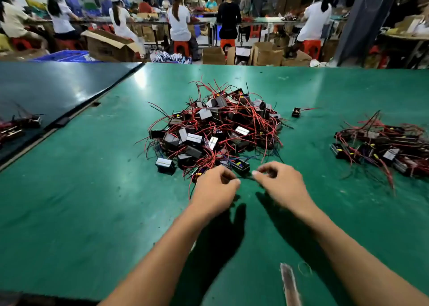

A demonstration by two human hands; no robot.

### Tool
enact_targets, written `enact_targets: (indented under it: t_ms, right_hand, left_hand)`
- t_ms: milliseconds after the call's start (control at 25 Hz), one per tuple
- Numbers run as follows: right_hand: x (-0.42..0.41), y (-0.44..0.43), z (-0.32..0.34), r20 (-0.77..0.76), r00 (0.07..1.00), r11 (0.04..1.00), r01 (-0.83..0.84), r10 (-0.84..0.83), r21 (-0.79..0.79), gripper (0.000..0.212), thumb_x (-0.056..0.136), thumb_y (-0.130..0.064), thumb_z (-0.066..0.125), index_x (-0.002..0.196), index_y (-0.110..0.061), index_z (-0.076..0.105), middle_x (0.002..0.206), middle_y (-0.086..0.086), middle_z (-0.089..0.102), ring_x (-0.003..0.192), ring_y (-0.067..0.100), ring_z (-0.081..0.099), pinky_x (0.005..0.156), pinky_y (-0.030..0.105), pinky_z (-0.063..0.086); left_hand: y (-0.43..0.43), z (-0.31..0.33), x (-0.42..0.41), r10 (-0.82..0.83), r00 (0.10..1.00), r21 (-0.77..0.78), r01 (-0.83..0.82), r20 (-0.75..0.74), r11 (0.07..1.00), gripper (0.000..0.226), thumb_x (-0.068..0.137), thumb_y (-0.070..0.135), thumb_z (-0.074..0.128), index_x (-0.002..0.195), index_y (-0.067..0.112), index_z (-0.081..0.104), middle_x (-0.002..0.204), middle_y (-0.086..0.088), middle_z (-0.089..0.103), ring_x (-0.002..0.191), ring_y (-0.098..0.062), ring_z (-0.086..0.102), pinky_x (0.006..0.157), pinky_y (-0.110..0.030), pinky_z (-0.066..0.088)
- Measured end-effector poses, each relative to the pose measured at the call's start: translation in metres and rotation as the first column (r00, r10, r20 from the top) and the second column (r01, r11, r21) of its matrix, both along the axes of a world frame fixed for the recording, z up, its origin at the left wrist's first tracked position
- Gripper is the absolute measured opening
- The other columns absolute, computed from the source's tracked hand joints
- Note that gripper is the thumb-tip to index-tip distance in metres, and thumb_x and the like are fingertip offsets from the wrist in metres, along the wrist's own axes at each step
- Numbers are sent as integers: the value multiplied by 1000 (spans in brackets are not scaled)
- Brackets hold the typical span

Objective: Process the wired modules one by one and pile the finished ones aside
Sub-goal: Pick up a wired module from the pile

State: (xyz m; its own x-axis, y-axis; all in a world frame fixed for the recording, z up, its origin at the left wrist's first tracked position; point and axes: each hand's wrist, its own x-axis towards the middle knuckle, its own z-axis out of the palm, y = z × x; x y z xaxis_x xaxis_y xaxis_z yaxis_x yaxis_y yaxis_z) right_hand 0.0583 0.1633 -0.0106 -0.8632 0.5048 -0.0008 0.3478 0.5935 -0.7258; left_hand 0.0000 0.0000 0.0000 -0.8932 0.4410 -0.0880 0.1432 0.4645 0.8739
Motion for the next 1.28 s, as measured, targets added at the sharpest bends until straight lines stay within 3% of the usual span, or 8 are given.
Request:
enact_targets:
  t_ms: [80, 320, 520, 680, 760, 960, 1160, 1280]
  right_hand:
    - [-19, -7, -8, -87, 981, 985, 170, -171, -14, 39, 83, -49, 74, 113, -25, 72, 85, -9, 67, 84, 15, 64, 74, 27, 45]
    - [-51, -1, -30, -124, 989, 980, 105, -84, 169, 45, 85, -58, 64, 123, -33, 66, 120, -7, 67, 113, 20, 61, 85, 33, 44]
    - [-43, 21, -31, -249, 967, 998, -55, 48, -21, 29, 84, -39, 77, 108, -22, 73, 106, -7, 67, 92, 9, 64, 76, 15, 48]
    - [-30, 29, -32, -414, 902, 953, -10, -123, -304, 21, 83, -44, 74, 97, -29, 73, 88, -7, 71, 74, 11, 65, 71, 31, 51]
    - [-30, 29, -29, -471, 865, 934, -10, -171, -357, 17, 86, -40, 72, 98, -29, 73, 84, -8, 73, 70, 9, 65, 68, 29, 52]
    - [-26, 34, -21, -612, 750, 875, -94, -251, -474, 20, 89, -33, 70, 107, -25, 73, 103, -4, 76, 92, 16, 73, 79, 27, 59]
    - [-21, 41, -4, -717, 557, 793, -160, -419, -588, 15, 94, -19, 63, 107, -16, 69, 97, -7, 74, 86, 12, 70, 78, 24, 58]
    - [-16, 51, 9, -674, 502, 650, -258, -542, -715, 13, 98, -11, 56, 103, -14, 67, 94, 0, 73, 85, 16, 69, 75, 26, 58]
  left_hand:
    - [14, -8, -10, 84, 983, -93, -101, -164, 991, 15, 88, 18, 63, 100, 14, 69, 92, 0, 71, 87, -17, 64, 77, -21, 44]
    - [17, -30, -28, 224, 916, 90, -206, -332, 974, 10, 86, 14, 64, 88, 19, 73, 73, 16, 64, 68, -1, 57, 68, -4, 39]
    - [13, -31, -23, 169, 902, 188, -101, -397, 977, 9, 87, 14, 68, 87, 21, 73, 72, 21, 65, 72, 8, 60, 65, -3, 39]
    - [12, -28, -17, 56, 882, 186, 37, -469, 982, 8, 87, 12, 70, 88, 19, 74, 75, 21, 67, 70, 6, 62, 62, -5, 41]
    - [15, -27, -16, 14, 905, 169, 65, -426, 983, 8, 87, 12, 70, 91, 18, 74, 78, 16, 70, 72, 0, 64, 65, -12, 47]
    - [25, -22, -21, 37, 956, 100, -8, -290, 995, 15, 90, 17, 67, 103, 22, 72, 83, 15, 70, 79, 6, 63, 67, -2, 44]
    - [24, -20, -22, 77, 989, 249, -44, -126, 968, 18, 91, 16, 66, 107, 25, 66, 81, 0, 74, 70, -17, 71, 71, -40, 58]
    - [22, -21, -18, 38, 991, 284, 0, -129, 959, 18, 91, 12, 66, 107, 20, 67, 80, -1, 74, 66, -16, 73, 66, -34, 60]
